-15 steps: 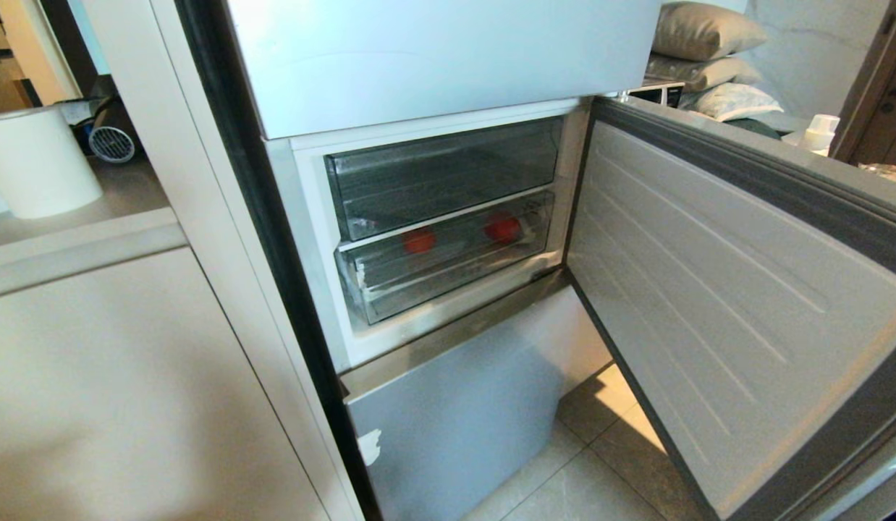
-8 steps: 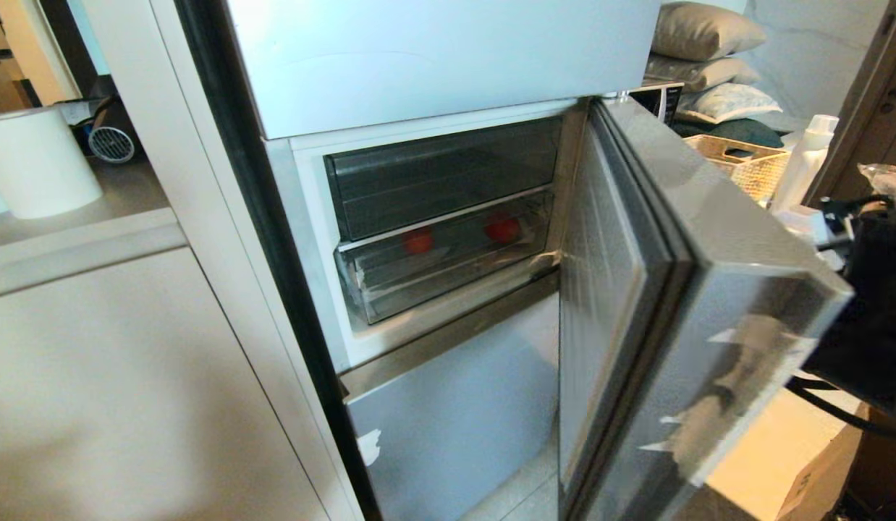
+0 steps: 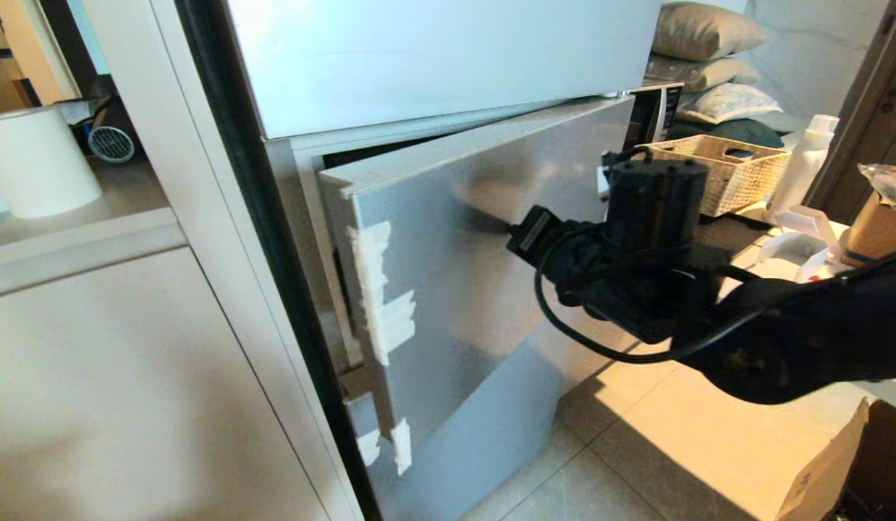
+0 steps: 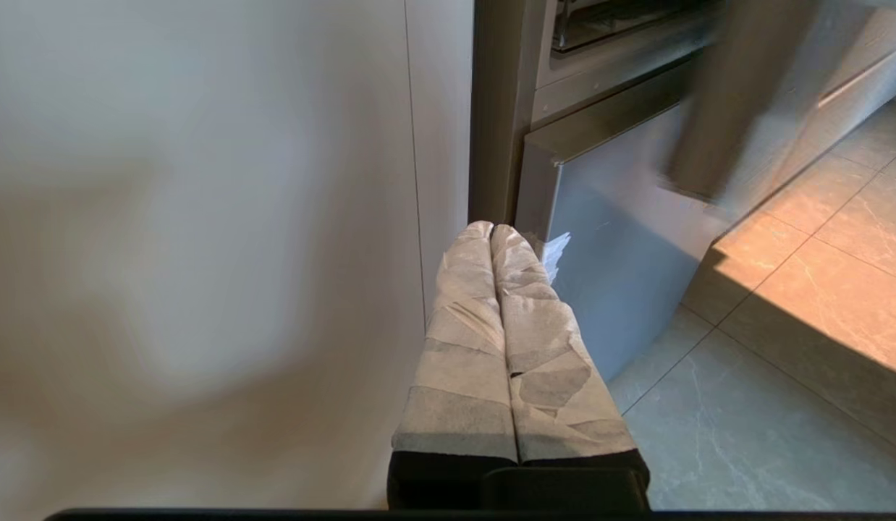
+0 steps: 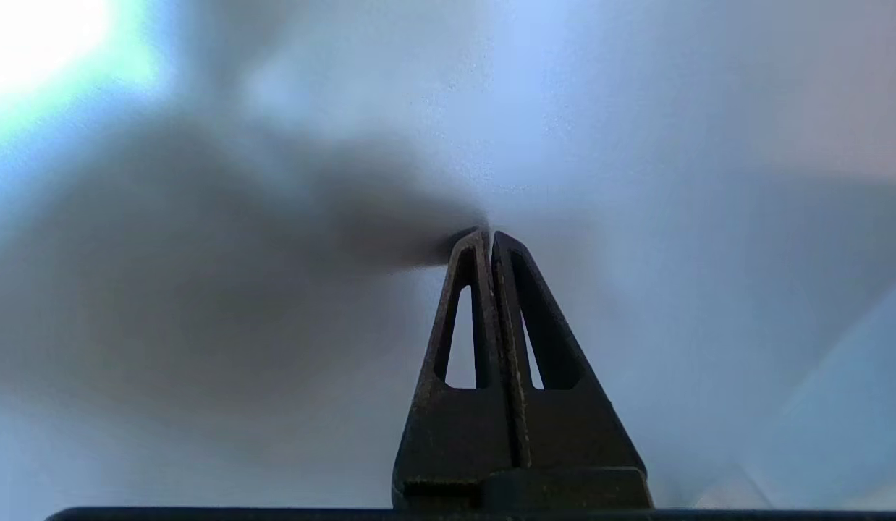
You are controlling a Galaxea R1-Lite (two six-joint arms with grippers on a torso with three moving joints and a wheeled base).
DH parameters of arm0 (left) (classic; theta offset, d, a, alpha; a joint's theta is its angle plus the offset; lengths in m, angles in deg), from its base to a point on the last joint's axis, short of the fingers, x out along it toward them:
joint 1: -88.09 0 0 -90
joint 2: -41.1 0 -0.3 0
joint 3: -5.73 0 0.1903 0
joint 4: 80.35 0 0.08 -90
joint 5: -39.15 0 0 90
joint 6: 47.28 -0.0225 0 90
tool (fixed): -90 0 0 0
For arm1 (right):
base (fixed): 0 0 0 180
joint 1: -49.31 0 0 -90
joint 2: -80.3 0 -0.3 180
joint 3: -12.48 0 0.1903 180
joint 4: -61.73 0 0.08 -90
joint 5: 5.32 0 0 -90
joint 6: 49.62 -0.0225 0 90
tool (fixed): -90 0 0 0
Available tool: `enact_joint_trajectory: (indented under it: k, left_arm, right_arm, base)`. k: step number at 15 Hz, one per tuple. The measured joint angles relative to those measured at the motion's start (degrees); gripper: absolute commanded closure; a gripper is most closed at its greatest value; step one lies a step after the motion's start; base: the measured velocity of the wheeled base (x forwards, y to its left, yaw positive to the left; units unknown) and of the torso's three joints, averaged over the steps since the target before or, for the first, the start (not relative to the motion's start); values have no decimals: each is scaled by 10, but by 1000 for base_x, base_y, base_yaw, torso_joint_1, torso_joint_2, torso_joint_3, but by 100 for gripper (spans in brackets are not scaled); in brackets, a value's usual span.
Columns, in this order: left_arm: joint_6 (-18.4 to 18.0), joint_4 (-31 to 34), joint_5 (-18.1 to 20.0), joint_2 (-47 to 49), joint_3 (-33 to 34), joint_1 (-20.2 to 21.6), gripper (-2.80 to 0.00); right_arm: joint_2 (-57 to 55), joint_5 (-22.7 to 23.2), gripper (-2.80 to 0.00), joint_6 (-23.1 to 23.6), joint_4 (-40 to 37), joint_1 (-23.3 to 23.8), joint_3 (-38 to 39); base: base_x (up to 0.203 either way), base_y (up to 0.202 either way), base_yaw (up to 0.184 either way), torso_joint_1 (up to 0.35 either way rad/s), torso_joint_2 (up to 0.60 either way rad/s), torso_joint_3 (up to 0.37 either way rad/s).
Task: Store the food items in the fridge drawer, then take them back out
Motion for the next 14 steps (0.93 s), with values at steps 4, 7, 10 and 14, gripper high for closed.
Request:
enact_joint_trajectory:
  k: [4,7,10,14]
  left_arm:
    - [0,0,0,0,0,0,0]
    - [0,0,0,0,0,0,0]
    - [0,0,0,0,0,0,0]
    - [0,0,0,0,0,0,0]
  right_arm:
    - [-17,-6,0,25,5,-9,14]
    - [50,-18,0,65,29,-12,114]
    - [167,-70,0,140,46,-17,256]
    - [392,-110,0,282,43,27,462]
  base:
    - [0,0,0,0,0,0]
    - [0,0,0,0,0,0]
    - [0,0,0,0,0,0]
    - [0,0,0,0,0,0]
